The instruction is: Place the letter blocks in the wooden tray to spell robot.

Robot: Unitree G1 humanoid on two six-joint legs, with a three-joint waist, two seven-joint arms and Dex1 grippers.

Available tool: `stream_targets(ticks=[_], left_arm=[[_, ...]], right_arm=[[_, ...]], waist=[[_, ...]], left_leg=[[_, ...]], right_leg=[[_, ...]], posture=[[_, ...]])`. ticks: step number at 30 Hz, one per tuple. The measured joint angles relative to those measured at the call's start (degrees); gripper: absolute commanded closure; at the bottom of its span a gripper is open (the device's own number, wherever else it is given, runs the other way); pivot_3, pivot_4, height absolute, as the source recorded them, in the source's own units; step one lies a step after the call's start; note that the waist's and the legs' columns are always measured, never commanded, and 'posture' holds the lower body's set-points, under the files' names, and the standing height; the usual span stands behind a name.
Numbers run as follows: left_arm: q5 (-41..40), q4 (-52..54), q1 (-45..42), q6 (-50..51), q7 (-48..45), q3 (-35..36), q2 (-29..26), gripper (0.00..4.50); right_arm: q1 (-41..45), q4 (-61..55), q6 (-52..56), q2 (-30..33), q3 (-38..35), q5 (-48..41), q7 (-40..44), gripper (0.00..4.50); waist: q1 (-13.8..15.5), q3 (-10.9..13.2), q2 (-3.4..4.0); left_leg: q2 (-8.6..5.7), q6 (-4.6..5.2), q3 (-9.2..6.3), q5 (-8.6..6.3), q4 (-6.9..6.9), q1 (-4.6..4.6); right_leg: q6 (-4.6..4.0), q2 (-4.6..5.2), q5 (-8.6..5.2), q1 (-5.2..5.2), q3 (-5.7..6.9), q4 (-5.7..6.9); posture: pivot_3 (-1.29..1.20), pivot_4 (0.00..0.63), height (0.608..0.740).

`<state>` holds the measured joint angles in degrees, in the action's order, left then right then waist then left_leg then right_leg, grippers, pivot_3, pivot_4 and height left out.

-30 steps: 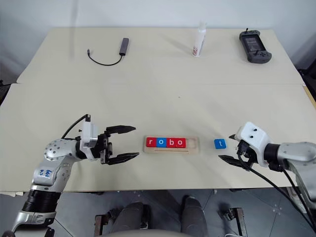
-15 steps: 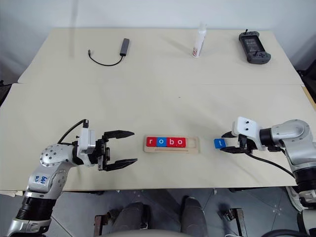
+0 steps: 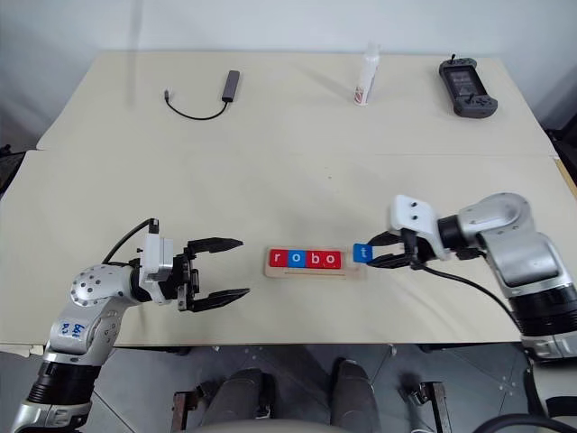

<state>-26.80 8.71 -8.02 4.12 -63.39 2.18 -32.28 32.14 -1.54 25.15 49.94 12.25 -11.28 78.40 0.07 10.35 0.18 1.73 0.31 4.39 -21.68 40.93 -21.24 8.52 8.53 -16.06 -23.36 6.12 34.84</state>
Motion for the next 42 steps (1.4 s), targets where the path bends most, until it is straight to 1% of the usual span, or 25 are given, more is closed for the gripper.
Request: stream_targets(ticks=[6, 12, 20, 22, 23, 29, 34, 38, 40, 42], left_arm=[[0.02, 0.01, 0.01, -0.32, 0.74, 0.00, 0.10, 0.00], [0.01, 0.49, 1.96, -0.90, 1.69, 0.05, 0.13, 0.00], [0.02, 1.59, 2.19, -1.22, 2.38, 0.06, 0.13, 0.00], [0.01, 1.59, 2.18, -1.24, 2.49, 0.06, 0.13, 0.00], [0.02, 1.59, 2.17, -1.28, 2.54, 0.06, 0.13, 0.00], [0.02, 1.59, 2.07, -1.62, 2.60, 0.06, 0.13, 0.00], [0.02, 1.56, 1.91, -1.68, 2.59, 0.05, 0.23, 0.00], [0.02, 1.48, 1.35, -1.69, 2.45, -0.01, 0.53, 0.00], [0.02, 1.27, 0.89, -1.69, 2.32, -0.03, 0.60, 0.00], [0.02, 1.25, 0.70, -1.69, 2.21, -0.01, 0.61, 0.00]], right_arm=[[0.05, -0.14, 0.79, -0.80, 2.52, 2.43, -2.69, 3.04], [0.44, 1.31, -0.52, -0.80, 2.99, 3.22, -2.81, 3.04], [1.11, 2.11, -1.64, -0.96, 3.12, 3.71, -2.81, 3.04], [1.11, 2.08, -1.55, -1.26, 3.20, 3.72, -2.82, 2.32], [1.12, 2.06, -1.37, -1.28, 3.22, 3.74, -2.85, 2.10], [1.12, 1.27, 0.33, -0.88, 3.01, 3.54, -2.02, 0.08], [1.35, 0.53, 2.75, 1.04, 0.08, 1.45, -1.67, 0.08], [1.37, 0.69, 3.76, 1.08, -1.26, 0.48, -2.12, 0.08], [1.10, 0.94, 3.63, 1.07, -2.14, 0.20, -3.15, 0.08], [-0.48, 1.09, 2.19, 0.97, -4.67, -0.53, -4.73, 0.08]], waist=[[-0.07, 0.00, 0.00], [-0.18, 0.00, 0.00], [-0.16, 0.00, 0.00], [-0.17, 0.00, 0.00], [-0.16, 0.00, 0.00], [-0.12, 0.00, 0.00], [-0.12, 0.00, 0.00], [-0.15, 0.00, 0.00], [-0.07, 0.00, 0.00], [0.04, 0.00, 0.00]], left_leg=[[-0.02, 0.01, -0.02, -0.01, -0.01, -0.03], [-0.02, 0.01, 0.00, -0.01, -0.02, -0.01], [-0.02, 0.02, 0.00, -0.02, -0.02, -0.02], [-0.02, 0.02, 0.00, -0.02, -0.02, -0.02], [-0.02, 0.02, 0.00, -0.02, -0.01, -0.02], [-0.02, 0.02, 0.00, -0.01, -0.01, -0.02], [-0.01, 0.02, 0.00, -0.02, -0.01, -0.02], [-0.01, 0.02, 0.00, -0.02, -0.02, -0.02], [-0.01, 0.02, 0.00, -0.02, -0.01, -0.02], [-0.02, 0.02, 0.00, -0.02, -0.02, -0.03]], right_leg=[[0.00, 0.00, 0.00, -0.01, 0.03, -0.01], [0.00, 0.00, 0.00, -0.02, 0.03, -0.01], [0.00, 0.00, 0.00, -0.02, 0.02, -0.01], [0.00, 0.00, 0.00, -0.02, 0.02, -0.01], [0.00, 0.00, 0.00, -0.02, 0.02, -0.01], [0.00, 0.00, 0.00, -0.02, 0.02, -0.01], [0.00, 0.00, 0.00, -0.01, 0.02, -0.01], [0.00, 0.00, 0.00, -0.02, 0.02, -0.01], [0.00, 0.00, 0.00, -0.01, 0.02, -0.02], [0.00, 0.01, 0.00, -0.01, 0.02, -0.02]], posture=[[0.00, 0.150, 0.740], [0.00, 0.150, 0.740], [0.00, 0.150, 0.740], [0.00, 0.150, 0.740], [0.00, 0.150, 0.740], [0.00, 0.150, 0.740], [0.00, 0.150, 0.740], [0.00, 0.150, 0.740], [0.00, 0.150, 0.740], [0.00, 0.150, 0.740]])
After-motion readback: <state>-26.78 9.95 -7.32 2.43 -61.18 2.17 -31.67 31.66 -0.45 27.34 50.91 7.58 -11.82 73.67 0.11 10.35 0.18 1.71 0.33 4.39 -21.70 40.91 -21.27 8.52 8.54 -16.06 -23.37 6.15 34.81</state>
